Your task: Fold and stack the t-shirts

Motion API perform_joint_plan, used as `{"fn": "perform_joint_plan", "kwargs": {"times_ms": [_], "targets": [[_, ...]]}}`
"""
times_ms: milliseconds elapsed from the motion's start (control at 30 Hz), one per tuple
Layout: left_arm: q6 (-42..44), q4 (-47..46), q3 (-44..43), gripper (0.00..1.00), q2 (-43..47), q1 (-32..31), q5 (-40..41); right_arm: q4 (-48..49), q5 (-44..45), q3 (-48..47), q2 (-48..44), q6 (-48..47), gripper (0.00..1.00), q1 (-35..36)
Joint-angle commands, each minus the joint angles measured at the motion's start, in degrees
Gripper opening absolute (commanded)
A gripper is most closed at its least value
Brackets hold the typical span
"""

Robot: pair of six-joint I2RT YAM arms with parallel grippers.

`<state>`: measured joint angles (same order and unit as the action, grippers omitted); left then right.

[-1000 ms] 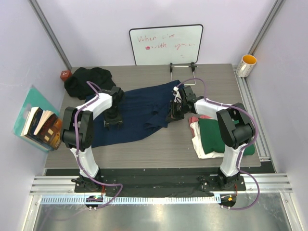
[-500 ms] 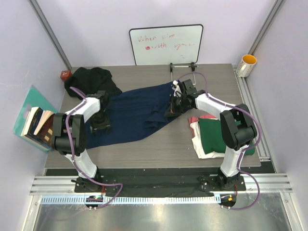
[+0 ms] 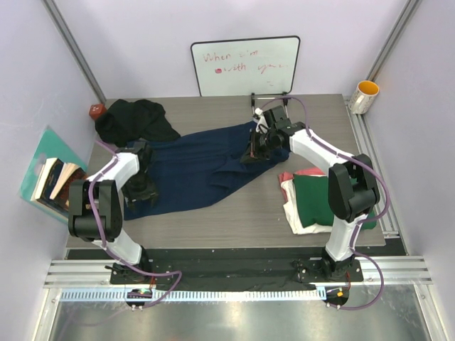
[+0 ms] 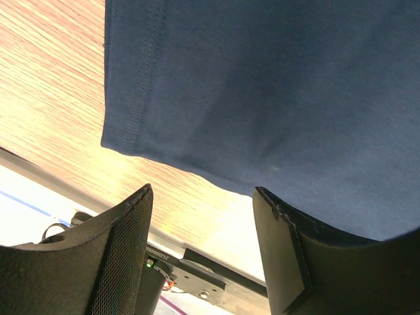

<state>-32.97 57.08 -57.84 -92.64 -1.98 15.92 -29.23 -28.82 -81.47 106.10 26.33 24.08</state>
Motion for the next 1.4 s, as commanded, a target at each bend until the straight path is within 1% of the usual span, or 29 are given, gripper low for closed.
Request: {"fn": "perform_joint_plan", "kwargs": {"times_ms": [0, 67, 267, 400, 533, 867, 1033, 1367], "targets": [[-1.5, 1.4, -2.3, 0.64, -3.2, 3.4, -1.6, -2.8, -1.7, -3.5, -4.1, 2.1, 0.01, -1.4], [-1.5, 2.6, -3.8, 0.63, -5.5, 4.3, -1.2, -3.3, -2.4, -3.9, -4.3, 2.3, 0.01, -2.2], [-1.6, 4.9, -7.9, 0.64, -7.4, 6.7, -1.9, -3.5, -3.3, -4.9, -4.1, 2.6, 0.01, -3.8], [-1.1, 7.2, -11.0, 0.64, -9.1, 7.2, 0.6, -3.5, -4.4, -6.9, -3.1, 2.8, 0.01, -5.7], [-1.0, 8.0, -12.0, 0.64, -10.0, 8.8, -0.7, -3.1, -6.6, -8.1, -2.7, 3.6, 0.01, -8.0], [-0.9, 7.4, -8.9, 0.64, -11.5, 10.3, -3.0, -2.4, -8.8, -10.1, -1.2, 5.7, 0.01, -11.4], [-1.0, 6.7, -7.5, 0.64, -12.6, 10.4, -3.9, -1.9, -10.1, -11.1, -0.2, 6.8, 0.01, -11.5], [-0.8, 4.4, -4.3, 0.63, -16.2, 12.5, -4.8, -1.3, -10.1, -12.2, 1.0, 7.6, 0.01, -11.5]]}}
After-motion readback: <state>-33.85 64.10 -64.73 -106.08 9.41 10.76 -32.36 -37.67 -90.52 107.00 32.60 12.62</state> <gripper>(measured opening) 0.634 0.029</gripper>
